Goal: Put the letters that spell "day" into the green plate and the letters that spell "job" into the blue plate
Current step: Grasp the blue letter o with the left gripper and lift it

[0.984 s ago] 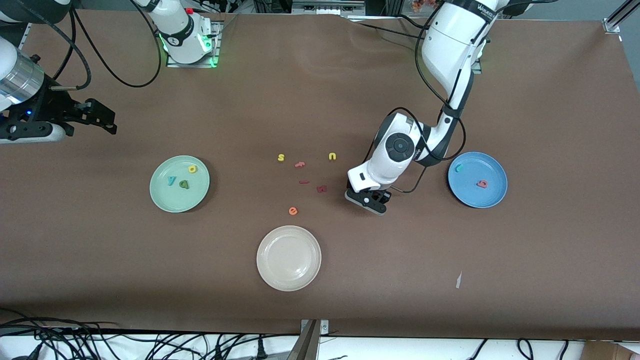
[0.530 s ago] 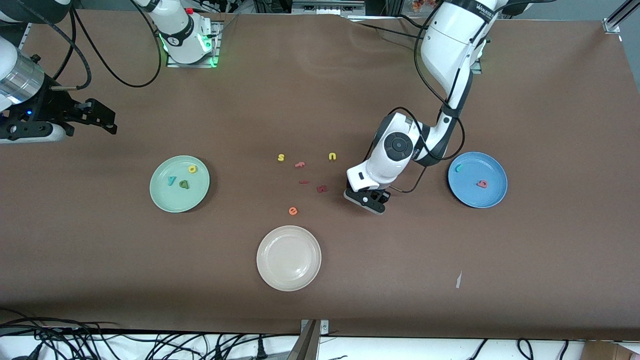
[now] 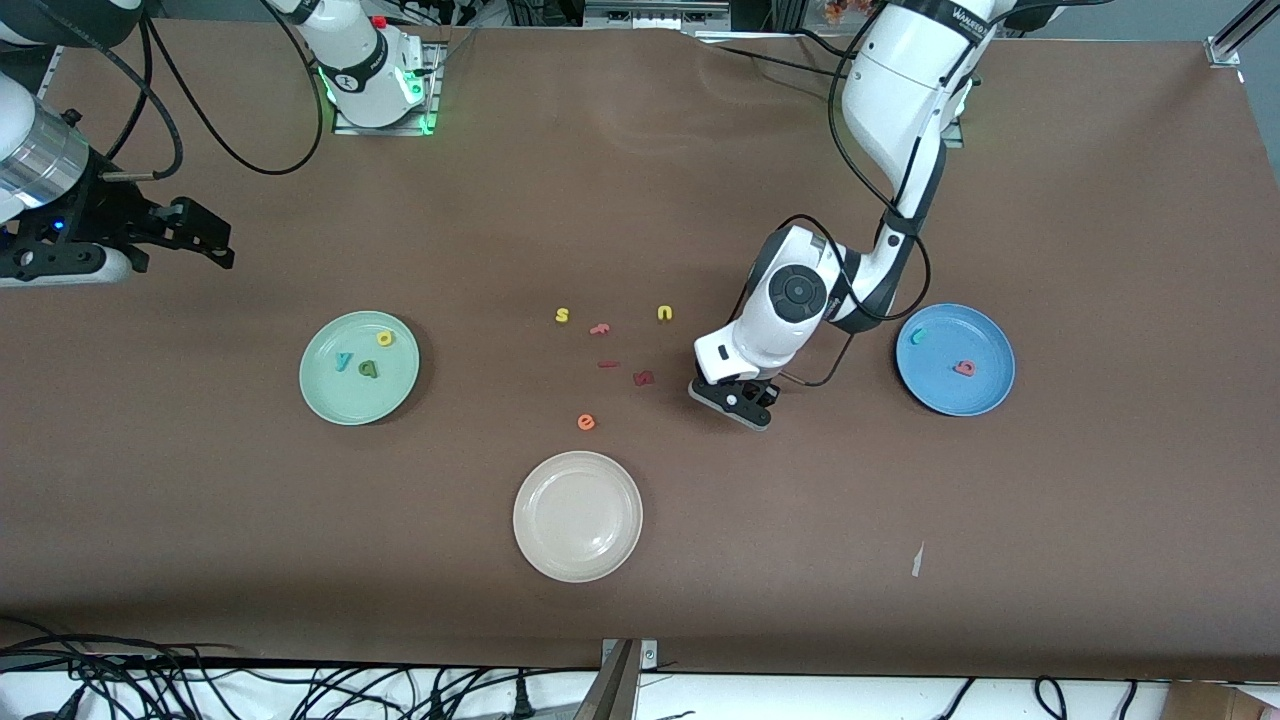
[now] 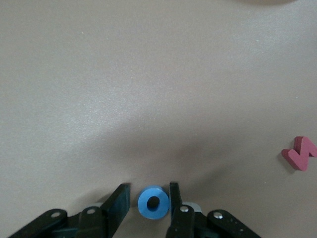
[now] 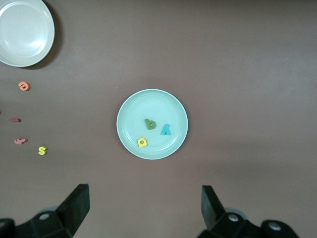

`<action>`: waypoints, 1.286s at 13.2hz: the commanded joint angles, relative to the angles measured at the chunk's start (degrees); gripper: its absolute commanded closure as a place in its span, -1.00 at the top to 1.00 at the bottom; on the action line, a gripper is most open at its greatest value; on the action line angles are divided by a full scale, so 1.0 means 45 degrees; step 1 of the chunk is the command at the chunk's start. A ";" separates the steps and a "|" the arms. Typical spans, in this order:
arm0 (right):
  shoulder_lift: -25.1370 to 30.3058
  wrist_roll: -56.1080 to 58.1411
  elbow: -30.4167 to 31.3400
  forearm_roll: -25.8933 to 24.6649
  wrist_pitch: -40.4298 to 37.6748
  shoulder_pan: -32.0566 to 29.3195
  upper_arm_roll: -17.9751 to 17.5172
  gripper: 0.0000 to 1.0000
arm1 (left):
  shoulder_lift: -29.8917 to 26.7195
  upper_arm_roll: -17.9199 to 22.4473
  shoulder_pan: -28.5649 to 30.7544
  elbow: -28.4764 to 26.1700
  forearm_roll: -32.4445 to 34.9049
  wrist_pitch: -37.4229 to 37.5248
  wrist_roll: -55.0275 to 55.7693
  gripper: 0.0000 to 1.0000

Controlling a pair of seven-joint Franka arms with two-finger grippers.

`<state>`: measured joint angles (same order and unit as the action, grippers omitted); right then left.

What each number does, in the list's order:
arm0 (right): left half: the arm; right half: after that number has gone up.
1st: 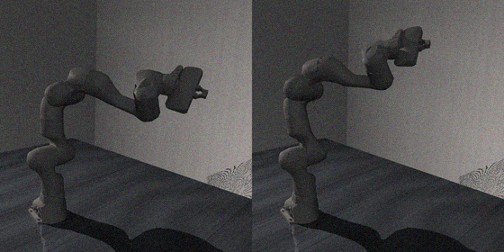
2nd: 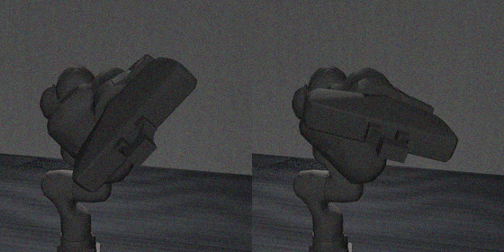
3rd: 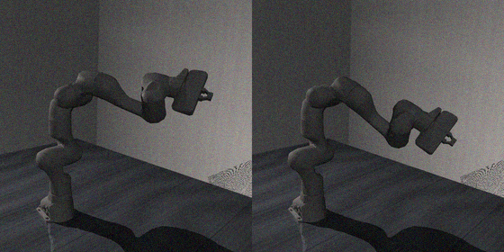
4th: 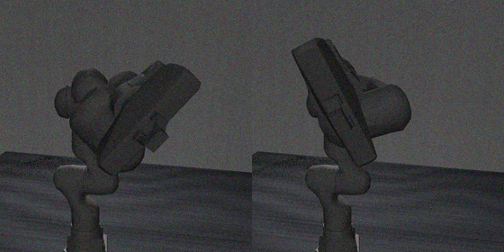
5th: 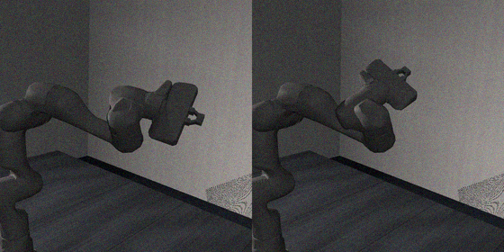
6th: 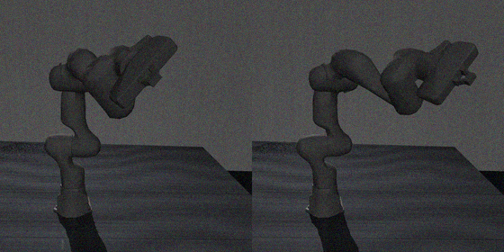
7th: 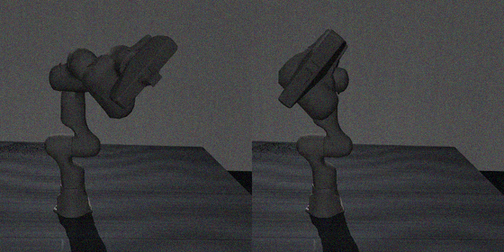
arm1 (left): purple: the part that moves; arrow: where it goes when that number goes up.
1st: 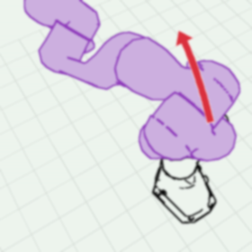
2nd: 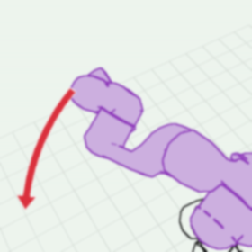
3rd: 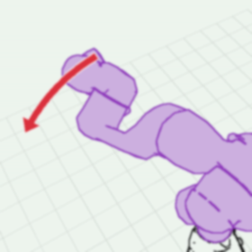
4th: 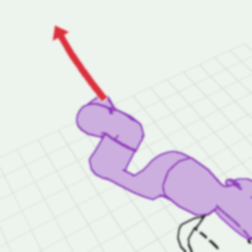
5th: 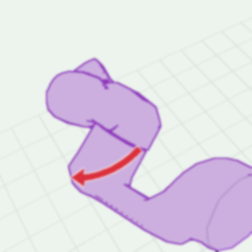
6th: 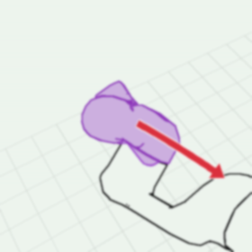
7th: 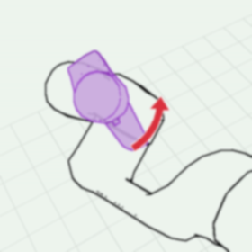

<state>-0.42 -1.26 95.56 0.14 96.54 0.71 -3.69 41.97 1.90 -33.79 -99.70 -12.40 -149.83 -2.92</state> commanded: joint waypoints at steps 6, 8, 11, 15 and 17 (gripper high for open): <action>0.0133 -0.0111 0.0230 0.0008 0.0090 -0.0138 0.0000 1.00 | -0.0243 0.0319 -0.0090 0.0221 0.0564 0.0615 -0.0054 -0.59; 0.0133 -0.0111 0.0230 0.0008 0.0090 -0.0138 0.0000 1.00 | -0.0906 0.0320 0.0493 0.0222 0.0840 0.1552 -0.0131 -0.60; 0.0133 -0.0111 0.0230 0.0008 0.0071 -0.0138 0.0000 1.00 | -0.2018 0.0320 0.1781 0.0105 0.0860 0.3173 -0.0967 -0.60; 0.0152 -0.0111 0.0230 0.0008 0.0071 -0.0138 -0.0039 1.00 | -0.3581 0.0320 0.3774 -0.1141 0.0899 0.4445 -0.2804 -0.58; 0.0172 -0.0111 0.0230 0.0008 0.0071 -0.0138 -0.0039 1.00 | -0.4323 0.0320 0.4594 -0.2136 0.1851 0.4467 -0.3353 -0.58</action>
<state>-0.44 -1.46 95.86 0.14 96.54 0.64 -3.38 27.58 4.06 -15.63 -102.89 -7.45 -129.71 -15.89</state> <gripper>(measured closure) 0.000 0.718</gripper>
